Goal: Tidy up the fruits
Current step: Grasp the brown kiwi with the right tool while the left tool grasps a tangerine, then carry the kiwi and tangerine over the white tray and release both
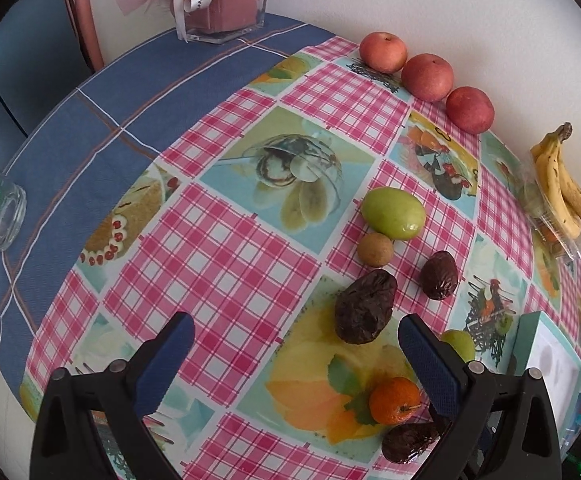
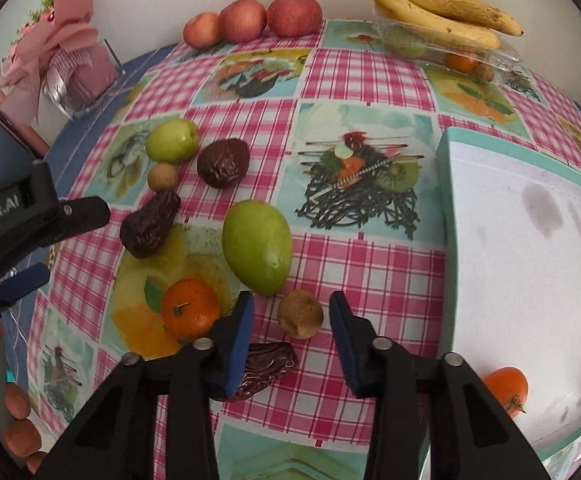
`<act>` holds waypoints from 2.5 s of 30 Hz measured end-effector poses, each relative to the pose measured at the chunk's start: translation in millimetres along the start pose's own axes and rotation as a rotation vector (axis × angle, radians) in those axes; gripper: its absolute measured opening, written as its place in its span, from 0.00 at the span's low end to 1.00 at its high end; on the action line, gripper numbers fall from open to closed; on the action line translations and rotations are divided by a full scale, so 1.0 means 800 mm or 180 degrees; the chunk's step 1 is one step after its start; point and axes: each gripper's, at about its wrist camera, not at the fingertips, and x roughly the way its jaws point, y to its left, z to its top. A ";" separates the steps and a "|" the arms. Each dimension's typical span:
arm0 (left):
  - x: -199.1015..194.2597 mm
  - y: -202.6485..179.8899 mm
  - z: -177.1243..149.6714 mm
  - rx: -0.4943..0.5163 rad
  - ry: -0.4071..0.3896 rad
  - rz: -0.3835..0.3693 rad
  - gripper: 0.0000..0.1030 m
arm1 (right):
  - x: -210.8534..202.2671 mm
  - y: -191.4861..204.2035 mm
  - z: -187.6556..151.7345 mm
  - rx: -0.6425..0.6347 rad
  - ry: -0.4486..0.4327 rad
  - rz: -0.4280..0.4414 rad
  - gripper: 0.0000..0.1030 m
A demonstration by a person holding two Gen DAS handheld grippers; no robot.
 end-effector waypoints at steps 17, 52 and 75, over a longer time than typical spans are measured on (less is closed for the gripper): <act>0.017 -0.021 -0.021 -0.0021 0.0467 -0.0484 0.77 | -0.025 -0.044 0.002 0.0292 -0.0078 -0.0035 0.24; -0.025 -0.091 -0.049 0.0539 0.0299 -0.0668 0.34 | -0.102 -0.165 0.000 0.0838 -0.0411 -0.0212 0.24; -0.029 -0.276 -0.162 0.2053 0.0253 -0.1079 0.34 | -0.117 -0.310 -0.046 0.1595 -0.0213 -0.0636 0.24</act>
